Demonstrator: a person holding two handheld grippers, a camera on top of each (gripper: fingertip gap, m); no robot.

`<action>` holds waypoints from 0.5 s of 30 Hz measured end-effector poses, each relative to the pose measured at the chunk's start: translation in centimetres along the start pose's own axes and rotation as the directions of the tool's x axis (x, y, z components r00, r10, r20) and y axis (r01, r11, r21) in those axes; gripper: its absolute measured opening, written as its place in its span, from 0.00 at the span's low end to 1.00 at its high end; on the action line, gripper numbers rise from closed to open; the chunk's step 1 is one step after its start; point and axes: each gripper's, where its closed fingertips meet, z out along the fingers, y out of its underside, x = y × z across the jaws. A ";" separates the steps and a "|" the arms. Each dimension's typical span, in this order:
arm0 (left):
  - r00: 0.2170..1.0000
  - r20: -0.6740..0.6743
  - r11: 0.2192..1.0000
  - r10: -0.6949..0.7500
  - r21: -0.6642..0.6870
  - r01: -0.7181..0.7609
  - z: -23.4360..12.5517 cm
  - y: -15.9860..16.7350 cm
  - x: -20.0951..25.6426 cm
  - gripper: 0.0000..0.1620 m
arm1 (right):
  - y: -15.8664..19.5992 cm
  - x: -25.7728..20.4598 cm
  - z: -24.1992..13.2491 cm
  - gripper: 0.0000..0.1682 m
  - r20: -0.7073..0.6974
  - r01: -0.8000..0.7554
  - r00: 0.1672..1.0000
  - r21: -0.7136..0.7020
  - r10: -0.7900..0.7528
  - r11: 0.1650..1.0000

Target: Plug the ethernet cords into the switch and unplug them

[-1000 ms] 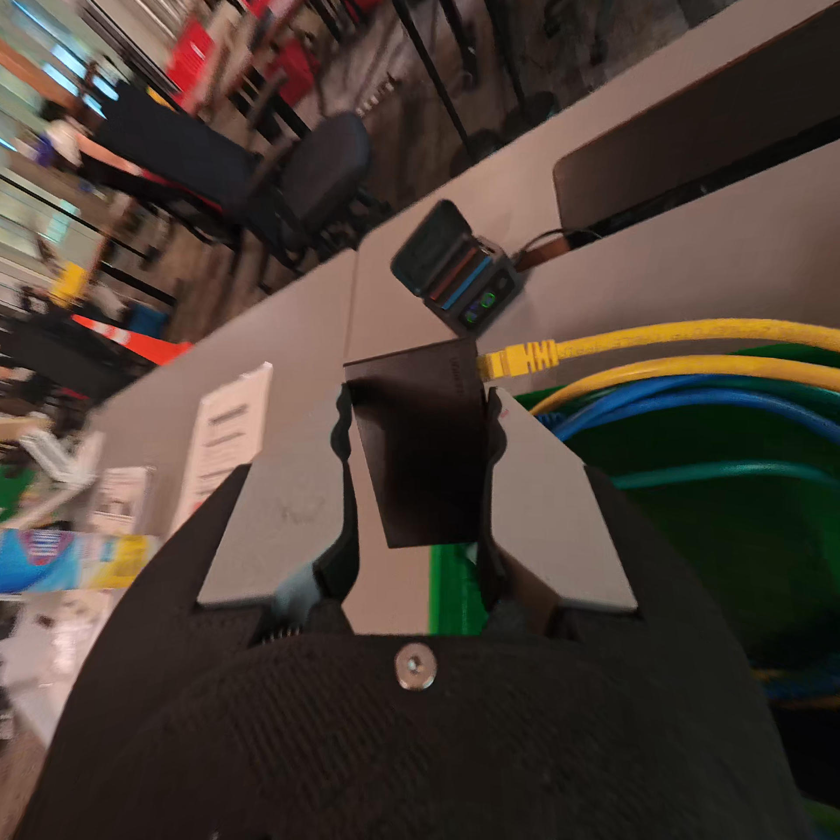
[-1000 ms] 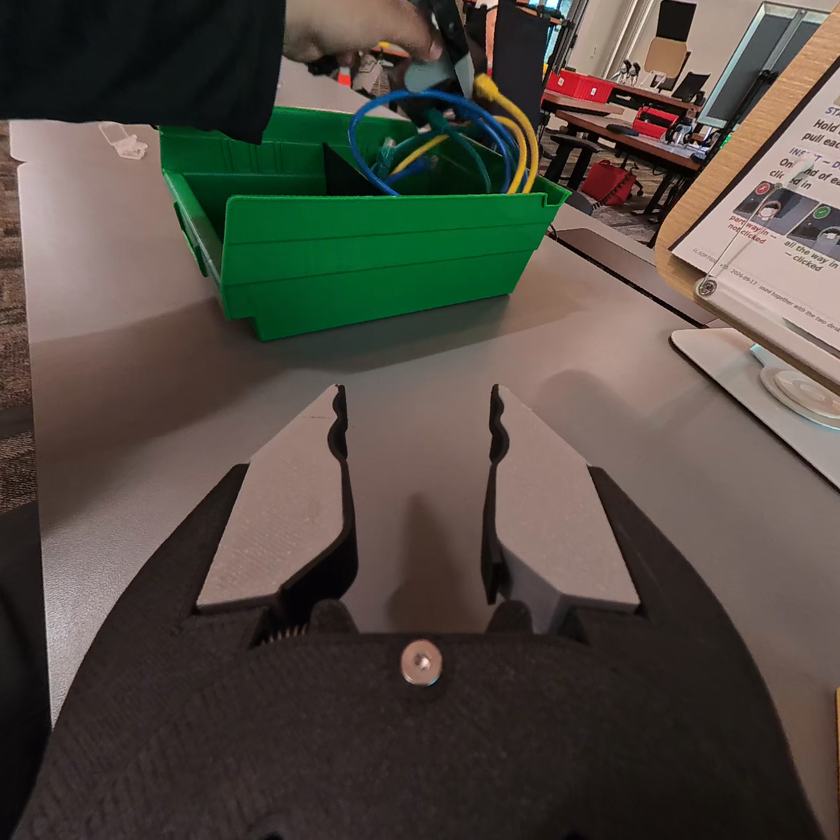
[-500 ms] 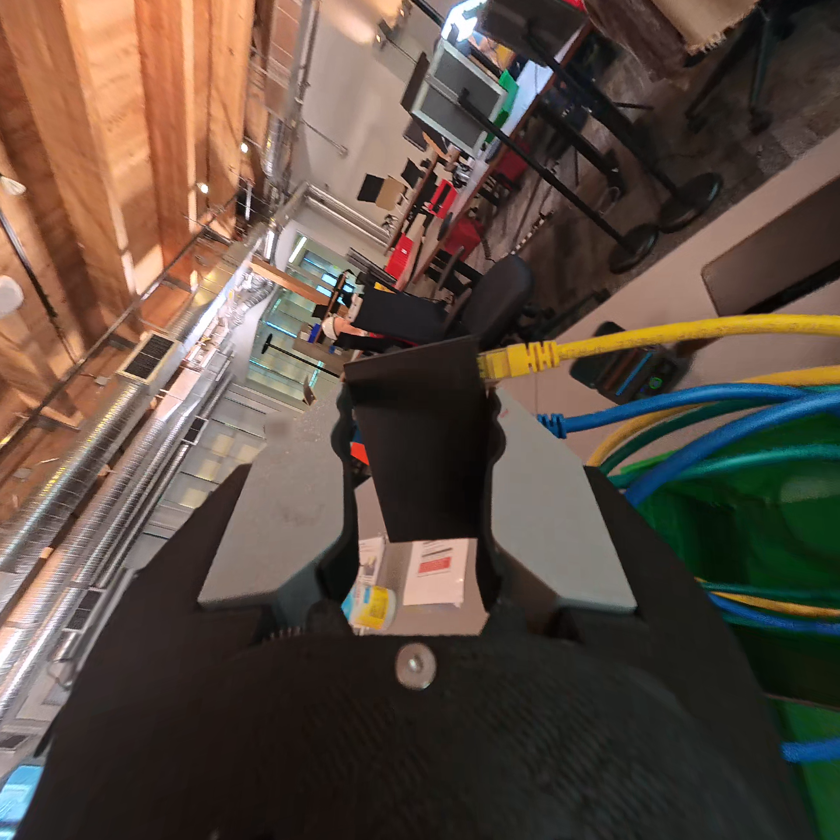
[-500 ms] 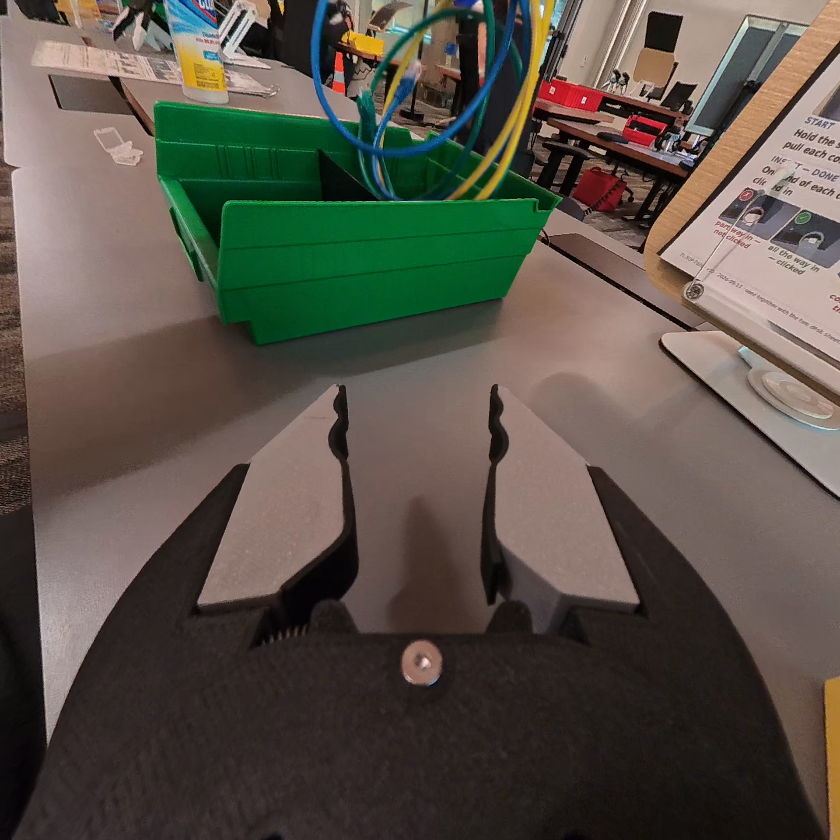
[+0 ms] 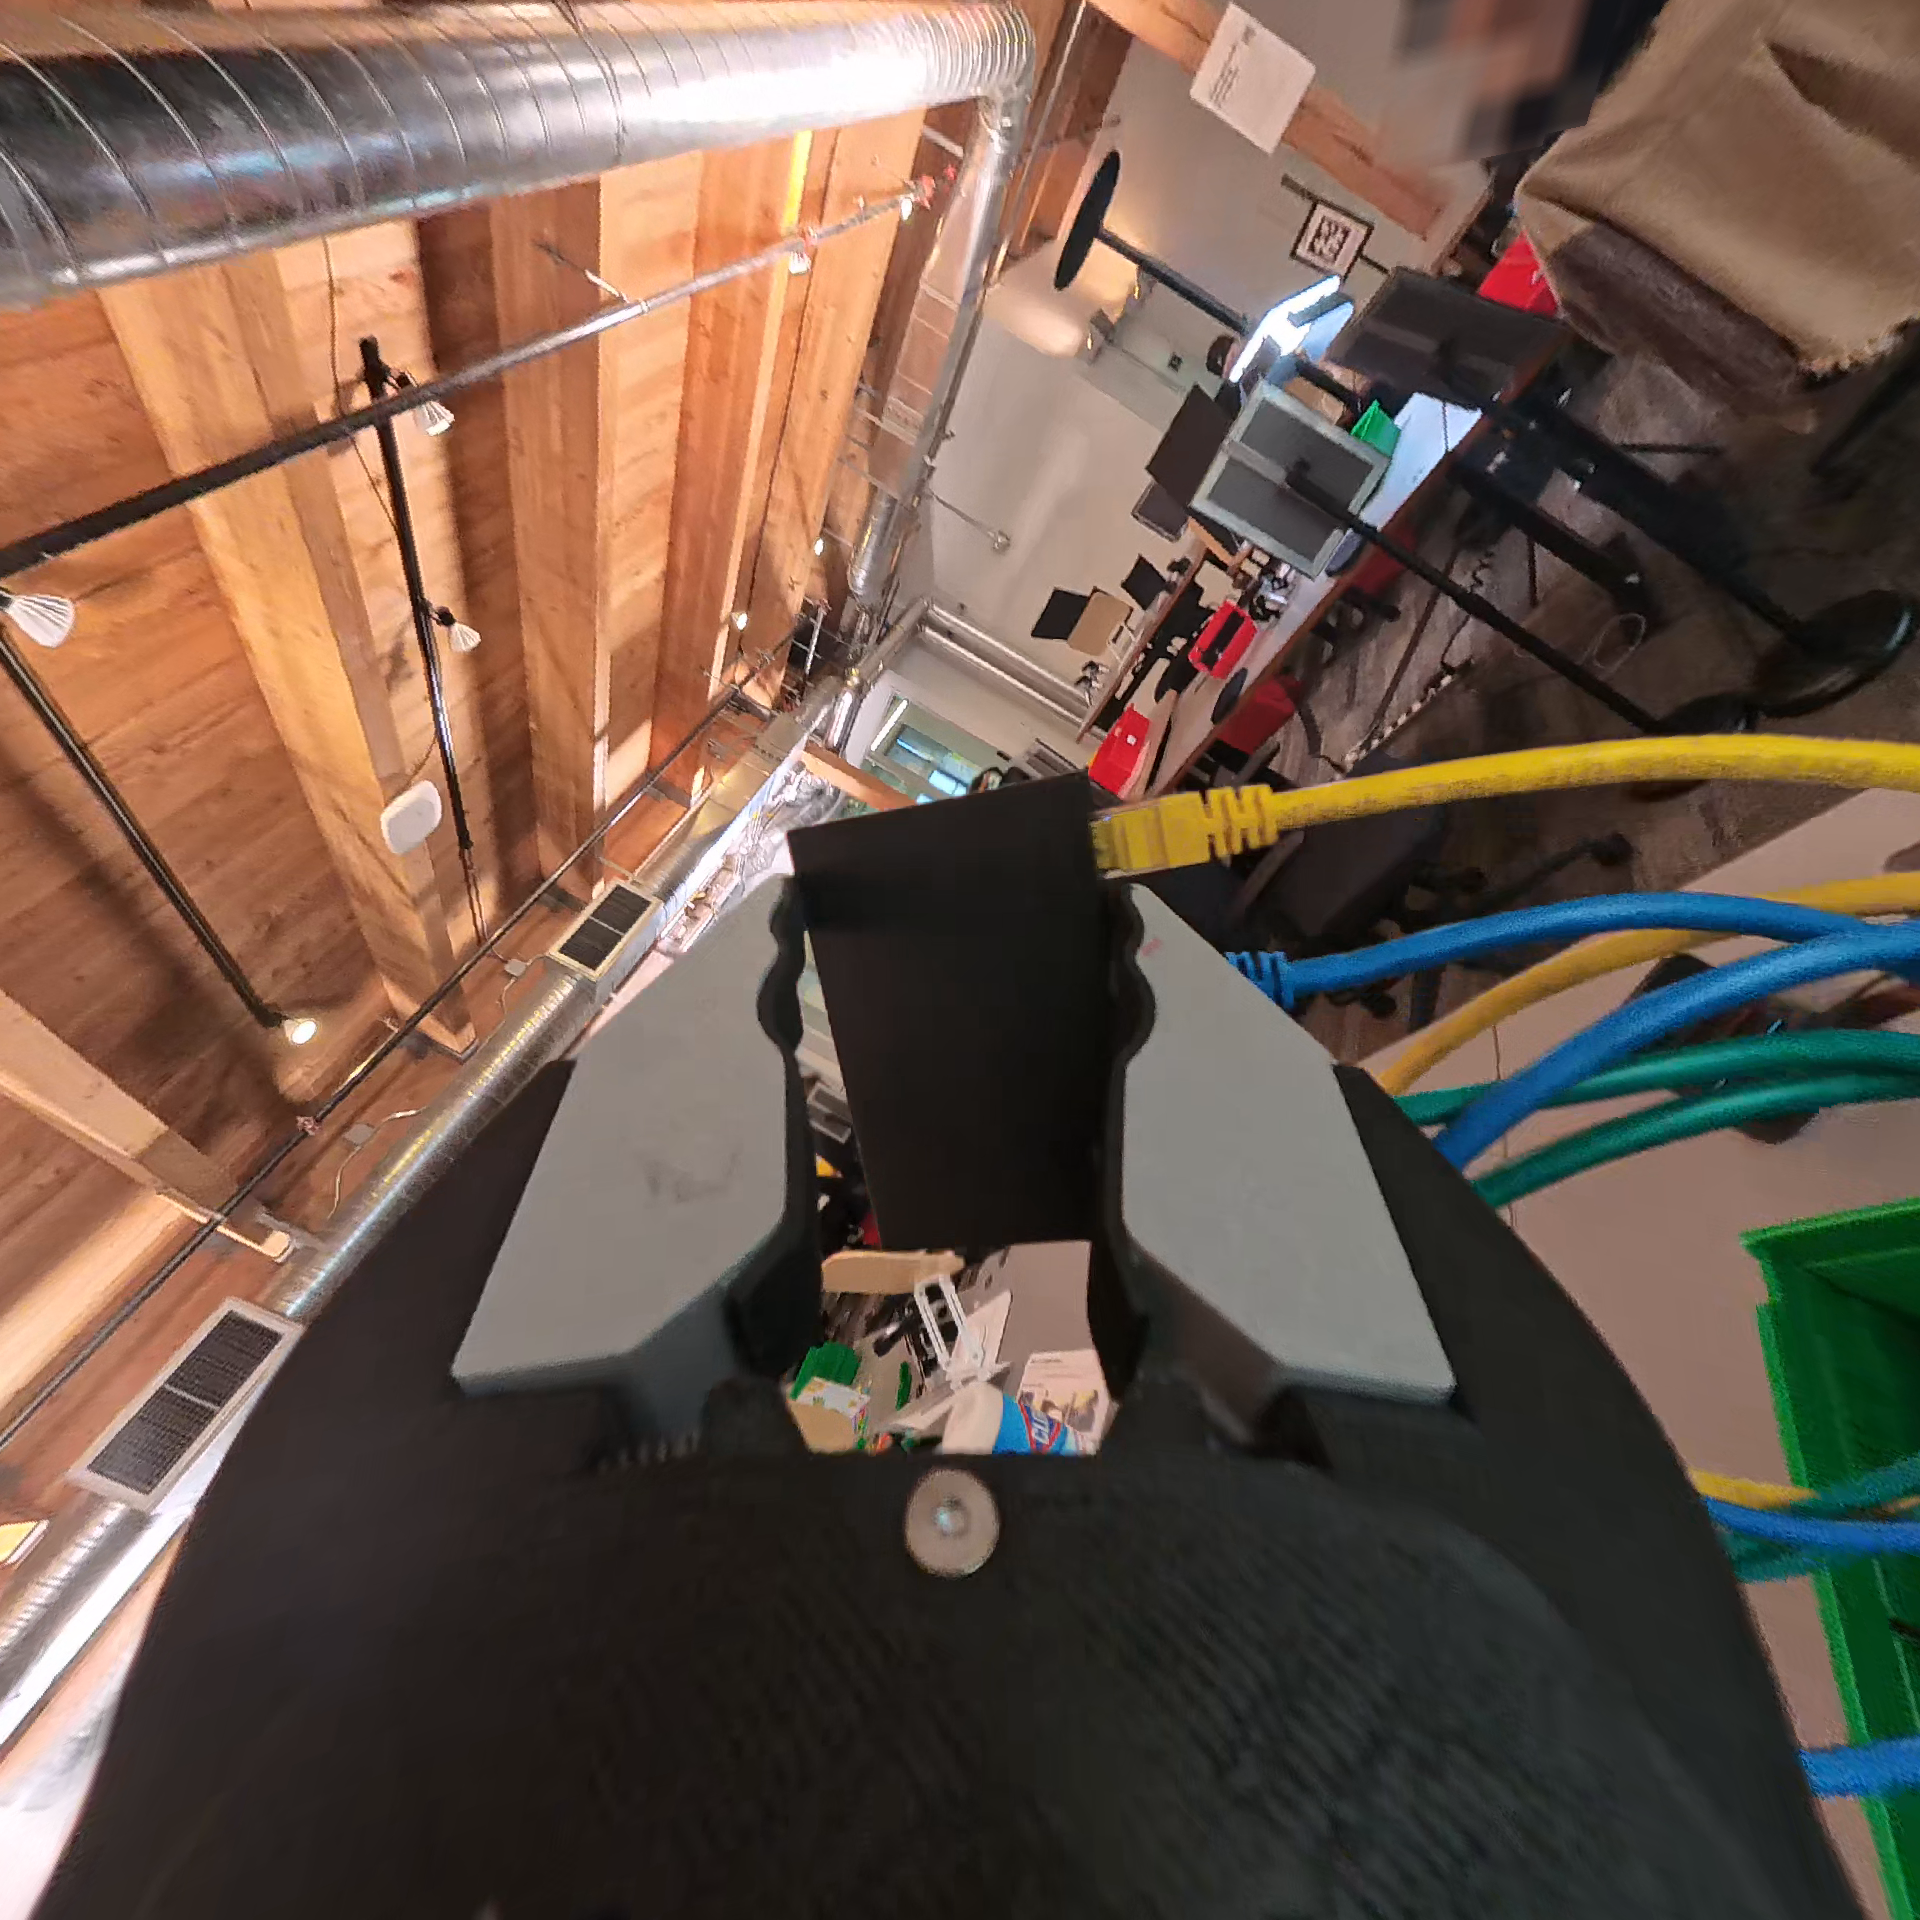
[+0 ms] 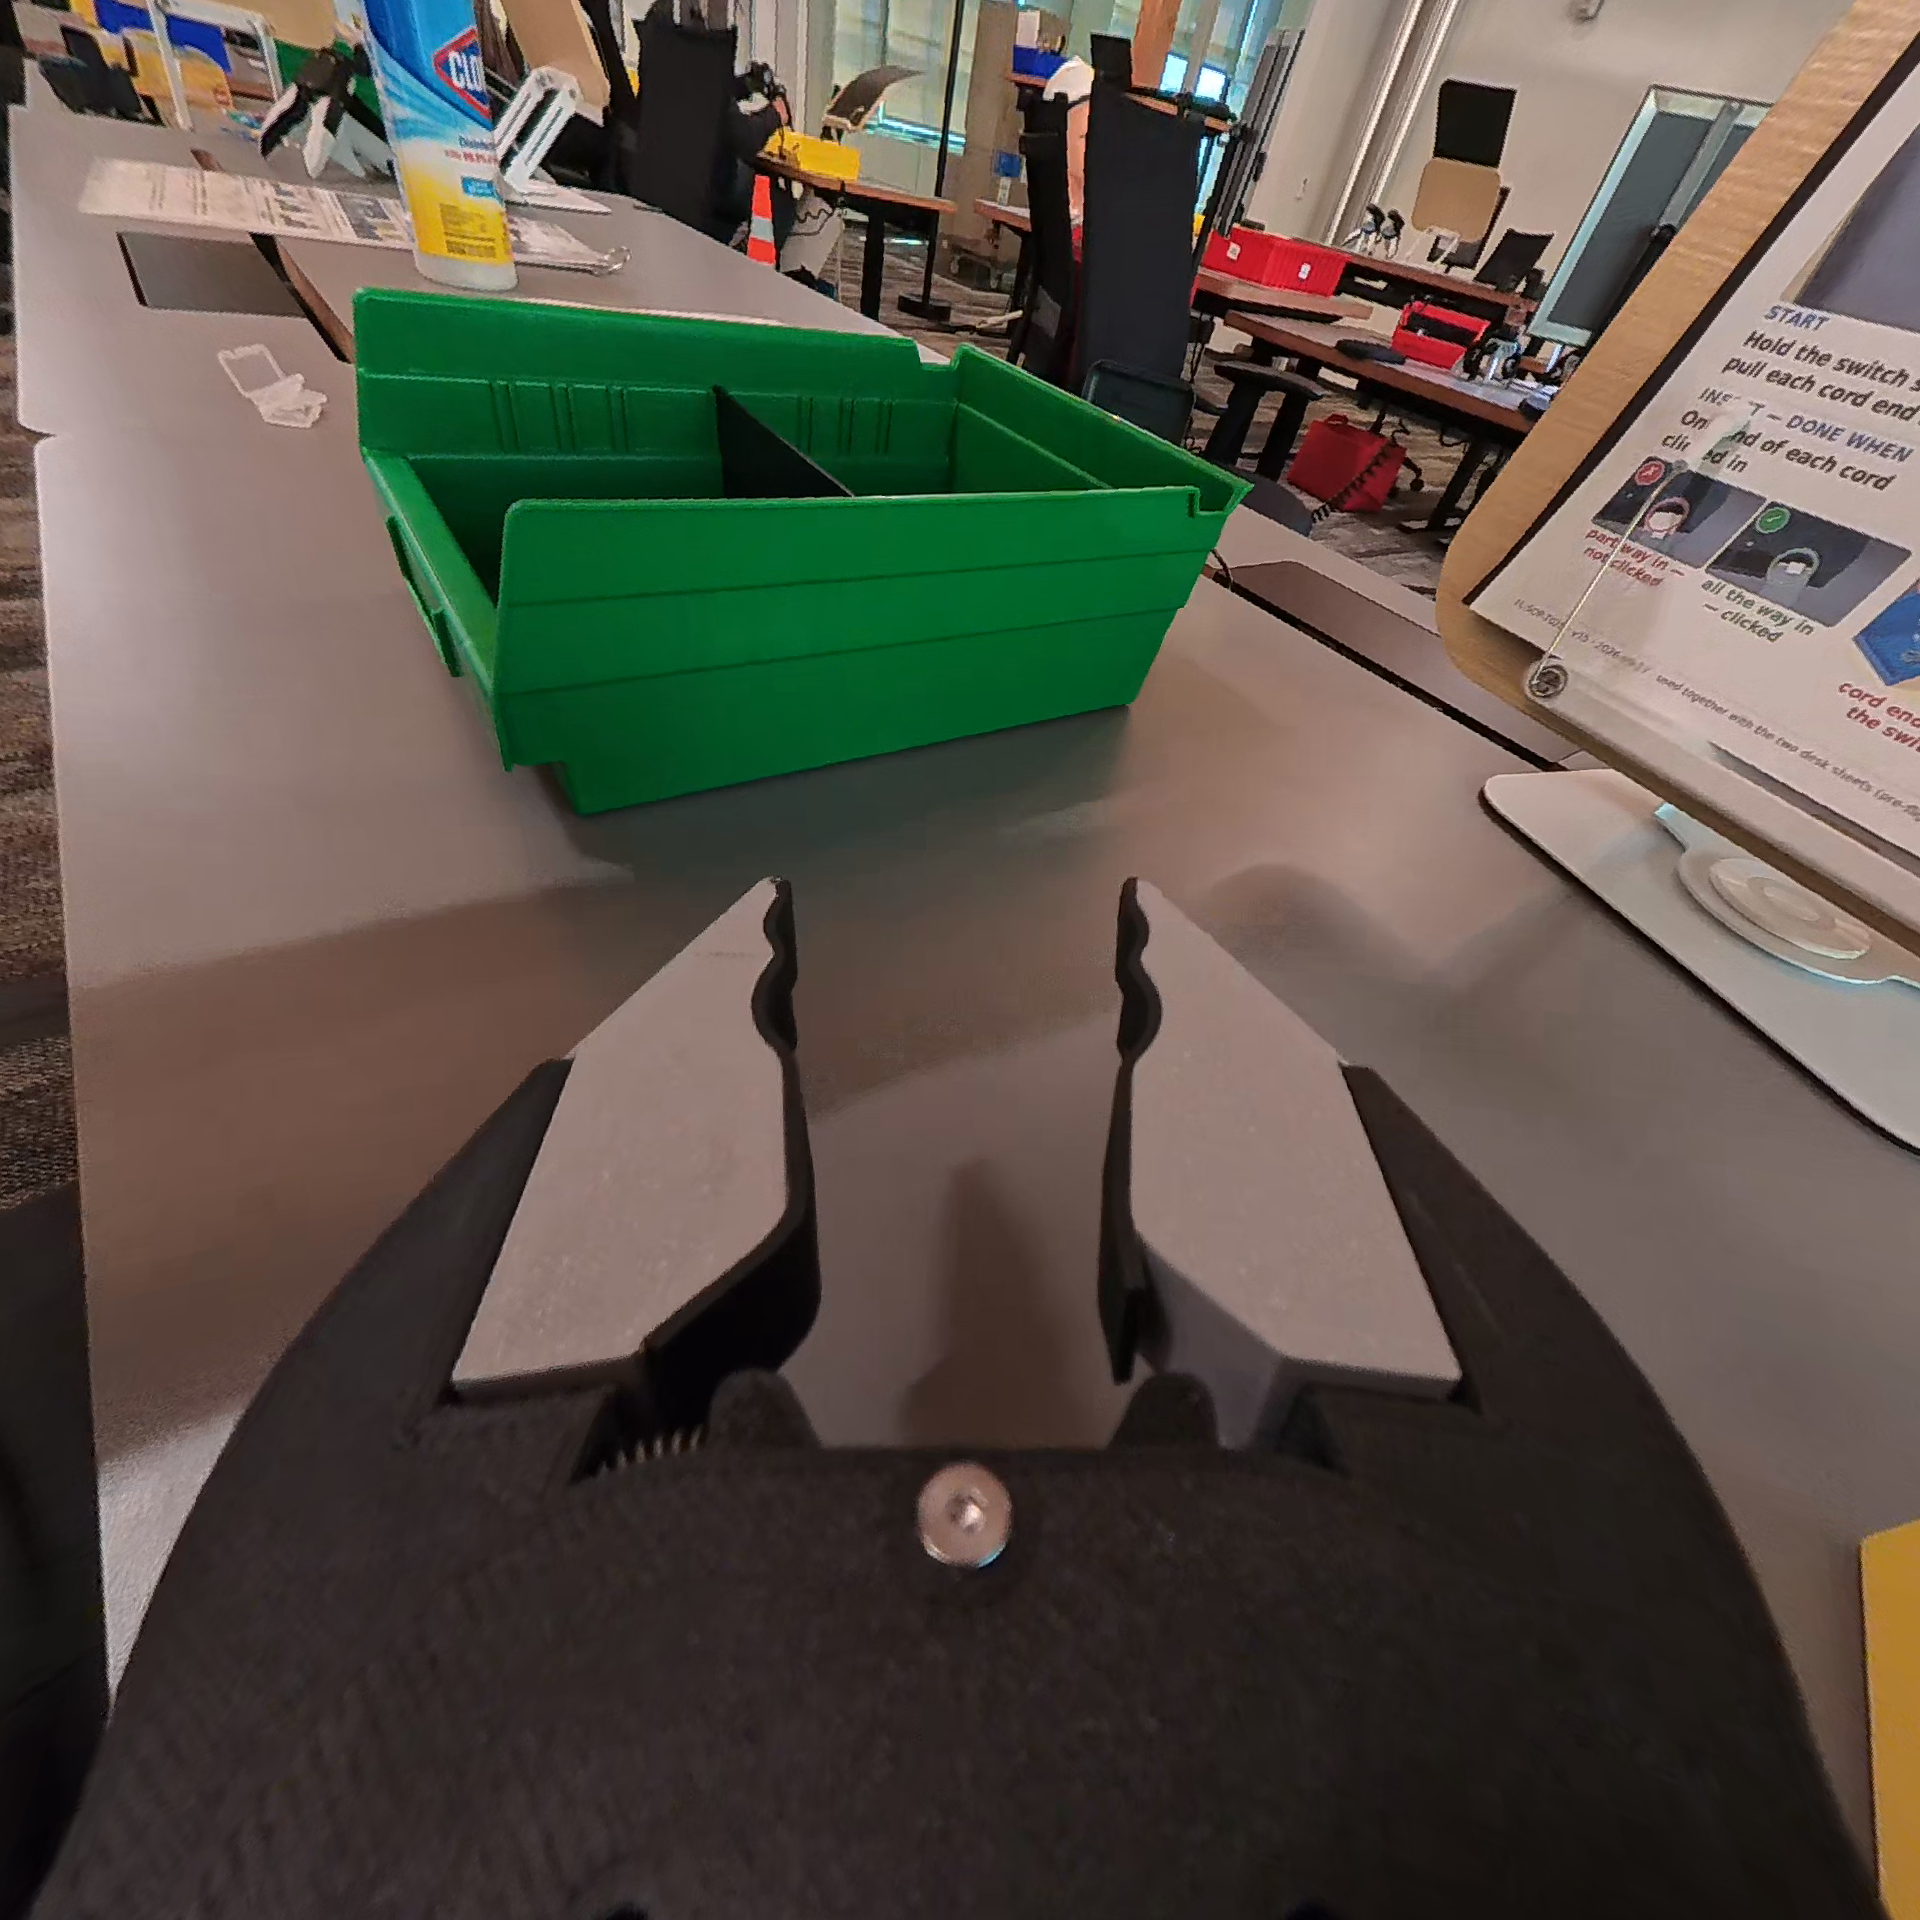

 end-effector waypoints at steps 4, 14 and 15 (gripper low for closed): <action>0.999 -0.025 0.997 -0.028 0.066 0.030 -3.4 -2.8 -0.8 0.36 | -0.5 0.4 -0.3 0.35 -0.014 -0.009 1.000 0.030 0.010 1.000; 0.980 -0.186 0.938 -0.069 0.322 0.127 -16.0 -4.1 12.1 0.36 | -8.6 2.2 -6.8 0.30 0.053 -0.193 0.981 0.341 0.186 0.920; 0.982 -0.182 0.930 -0.056 0.348 0.117 -17.2 -3.7 13.8 0.36 | -10.3 2.2 -8.3 0.27 0.073 -0.198 0.980 0.371 0.184 0.907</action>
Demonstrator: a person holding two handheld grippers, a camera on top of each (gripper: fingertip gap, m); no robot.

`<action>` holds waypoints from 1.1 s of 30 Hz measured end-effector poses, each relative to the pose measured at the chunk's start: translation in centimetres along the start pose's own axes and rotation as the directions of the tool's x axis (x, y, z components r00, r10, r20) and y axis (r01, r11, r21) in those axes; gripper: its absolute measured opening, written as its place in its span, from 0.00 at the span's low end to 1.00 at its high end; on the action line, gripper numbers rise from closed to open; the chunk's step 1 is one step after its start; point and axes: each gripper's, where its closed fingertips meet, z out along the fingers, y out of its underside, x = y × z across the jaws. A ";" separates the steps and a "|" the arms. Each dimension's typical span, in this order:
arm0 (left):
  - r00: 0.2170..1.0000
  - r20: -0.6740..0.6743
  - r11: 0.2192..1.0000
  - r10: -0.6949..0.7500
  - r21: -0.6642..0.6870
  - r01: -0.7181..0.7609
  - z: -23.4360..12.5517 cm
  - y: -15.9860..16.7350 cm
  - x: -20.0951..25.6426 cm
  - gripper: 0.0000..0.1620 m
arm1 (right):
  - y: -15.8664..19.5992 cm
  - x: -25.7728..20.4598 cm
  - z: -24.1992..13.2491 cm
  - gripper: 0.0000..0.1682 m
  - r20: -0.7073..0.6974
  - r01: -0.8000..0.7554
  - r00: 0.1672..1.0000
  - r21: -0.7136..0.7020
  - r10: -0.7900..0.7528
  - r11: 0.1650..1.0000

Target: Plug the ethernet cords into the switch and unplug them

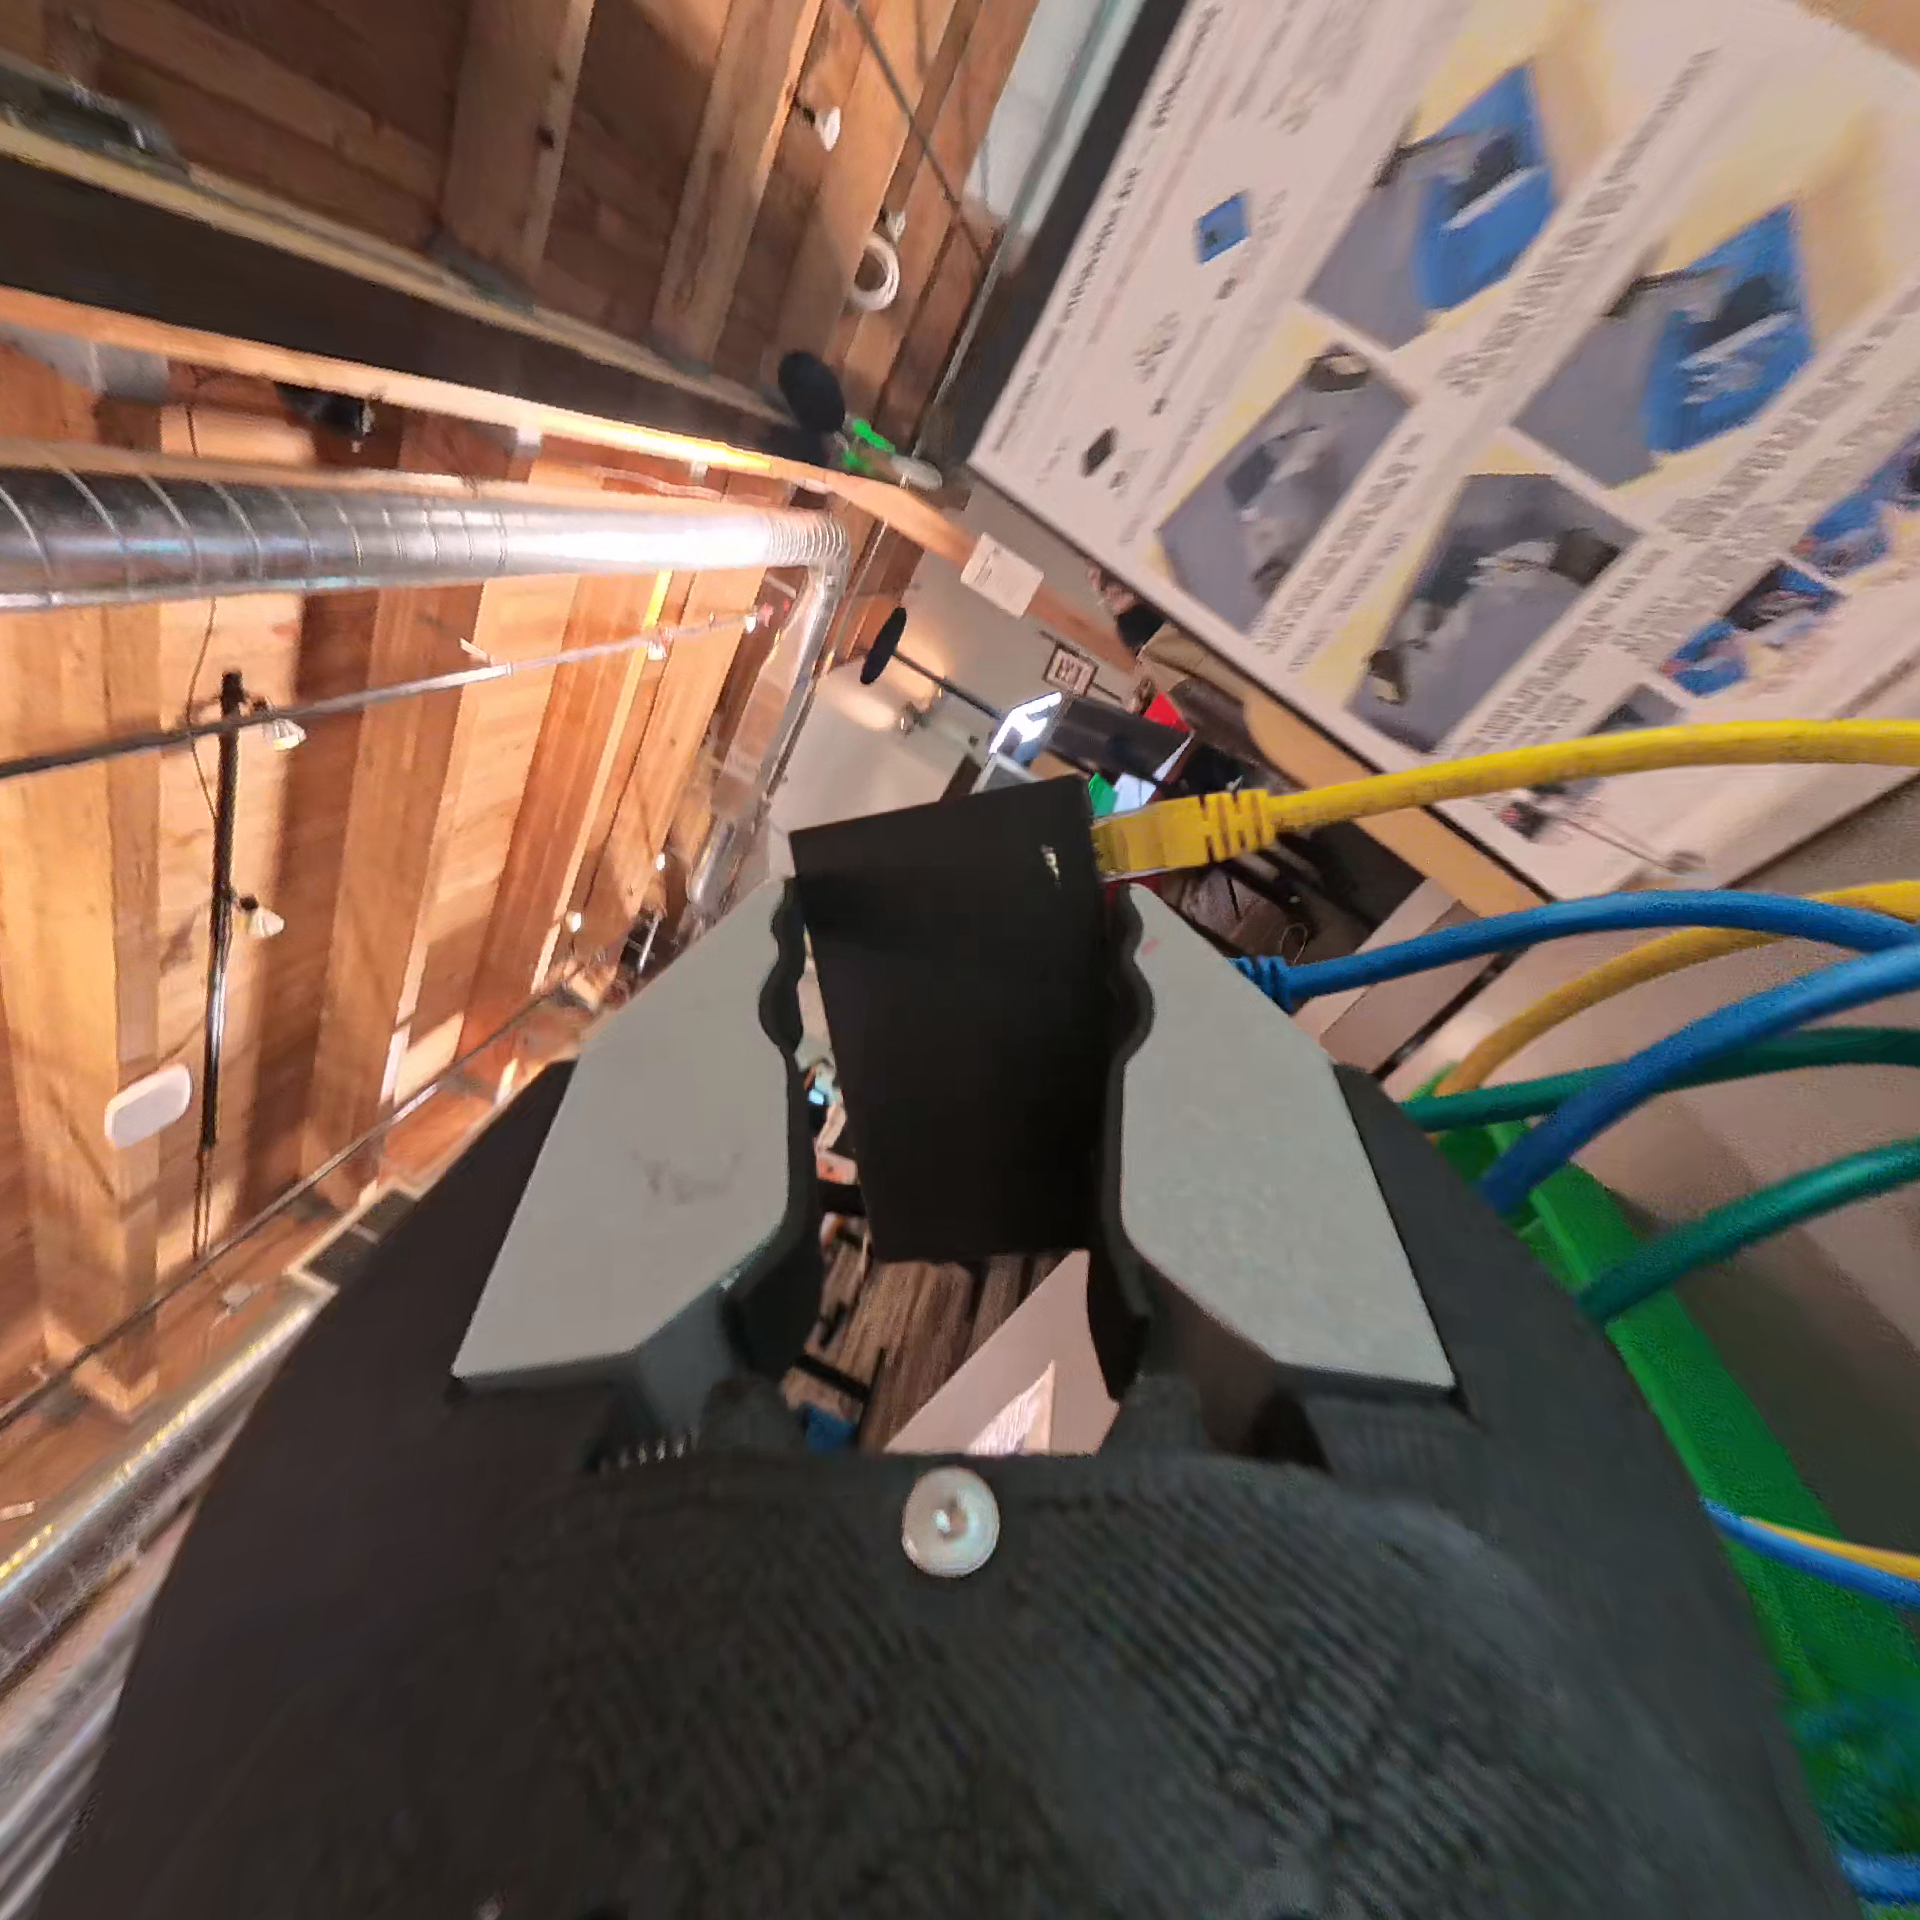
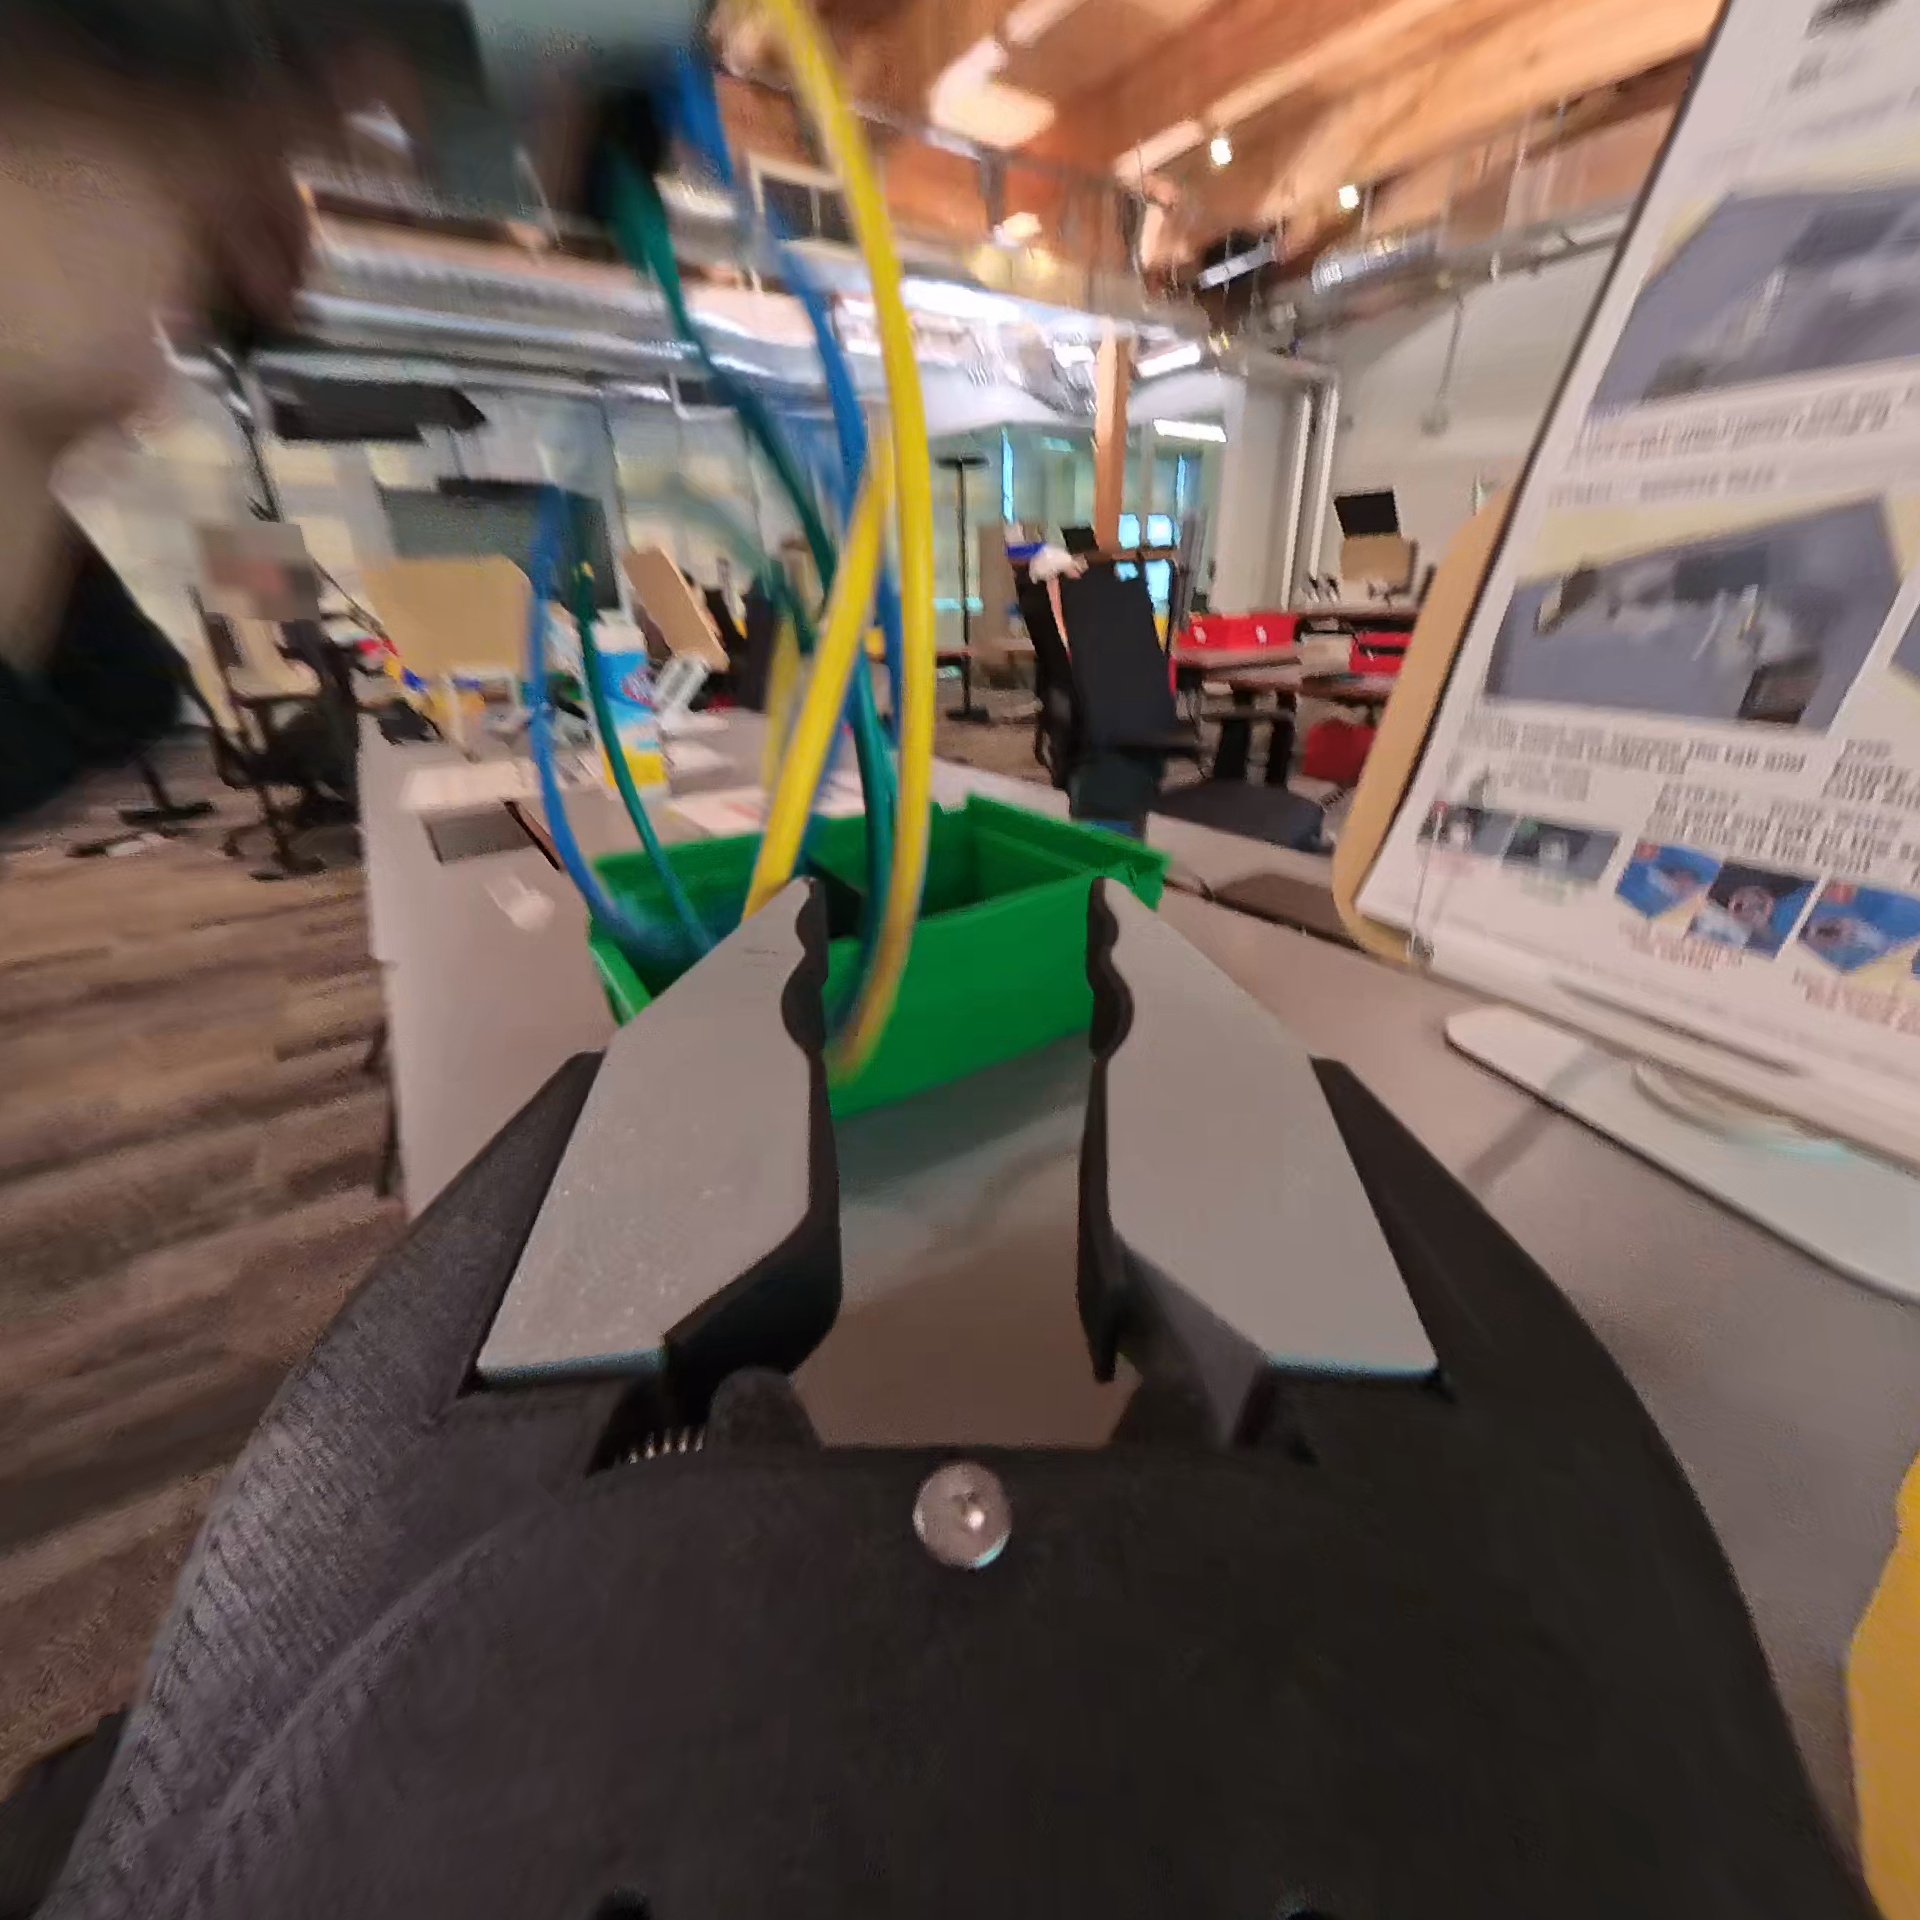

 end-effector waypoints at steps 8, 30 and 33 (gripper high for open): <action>0.997 0.014 0.970 0.070 0.231 -0.072 -5.3 -0.3 11.5 0.35 | -4.0 -0.1 -2.2 0.35 0.080 -0.070 0.995 0.066 0.064 0.995; 0.942 -0.281 0.928 -0.181 0.269 0.259 -12.4 -0.8 19.3 0.28 | 1.7 -5.4 -1.3 0.13 0.366 0.161 0.926 -0.167 -0.091 0.973; 0.833 -0.408 0.858 -0.373 0.190 0.478 -13.4 0.7 18.2 0.13 | 1.8 -3.3 -1.1 0.13 0.256 0.184 0.958 -0.189 -0.133 0.965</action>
